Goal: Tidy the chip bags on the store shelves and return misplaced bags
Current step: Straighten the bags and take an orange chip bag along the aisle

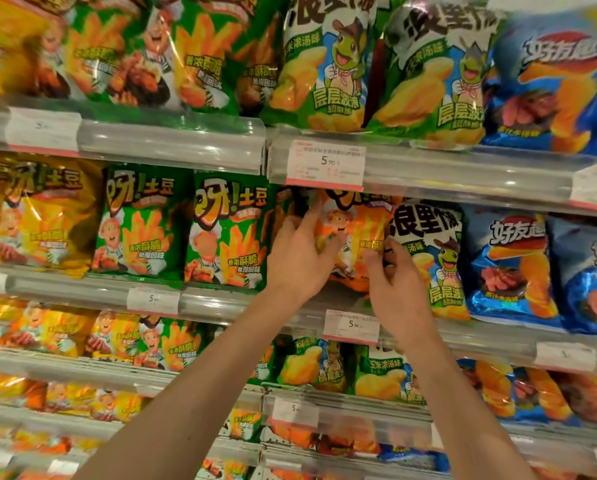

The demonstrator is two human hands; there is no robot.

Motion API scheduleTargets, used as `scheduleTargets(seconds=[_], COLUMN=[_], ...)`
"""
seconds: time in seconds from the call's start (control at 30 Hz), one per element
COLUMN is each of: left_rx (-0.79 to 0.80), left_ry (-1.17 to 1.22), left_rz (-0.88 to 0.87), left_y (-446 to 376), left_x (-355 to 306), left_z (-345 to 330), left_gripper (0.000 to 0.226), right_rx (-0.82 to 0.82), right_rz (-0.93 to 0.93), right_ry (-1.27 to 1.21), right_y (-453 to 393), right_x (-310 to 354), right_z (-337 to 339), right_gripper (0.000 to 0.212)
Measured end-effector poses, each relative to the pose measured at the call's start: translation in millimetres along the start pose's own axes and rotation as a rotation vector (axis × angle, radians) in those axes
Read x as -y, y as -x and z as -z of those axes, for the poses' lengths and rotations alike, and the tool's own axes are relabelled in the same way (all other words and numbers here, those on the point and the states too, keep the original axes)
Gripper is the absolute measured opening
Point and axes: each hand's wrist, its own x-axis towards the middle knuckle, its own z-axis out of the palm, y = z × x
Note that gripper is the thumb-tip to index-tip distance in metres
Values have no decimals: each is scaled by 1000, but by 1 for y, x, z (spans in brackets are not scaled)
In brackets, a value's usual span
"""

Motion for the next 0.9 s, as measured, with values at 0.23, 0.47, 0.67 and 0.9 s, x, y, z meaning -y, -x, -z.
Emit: scheduleTargets(seconds=[0.23, 0.47, 0.67, 0.9], left_rx=[9, 70, 136, 203], left_ry=[155, 409, 538, 595], left_rz=[69, 170, 283, 376], left_y=[15, 51, 85, 123], left_x=[13, 24, 18, 24], left_z=[31, 50, 52, 41], left_gripper=[69, 79, 21, 55], right_rx=[149, 198, 217, 232], right_rz=[-69, -146, -159, -206], right_ry=[-120, -478, -551, -589], right_y=[6, 28, 60, 93], right_x=[13, 16, -2, -27], right_z=[4, 5, 15, 23], right_gripper=[83, 66, 49, 55])
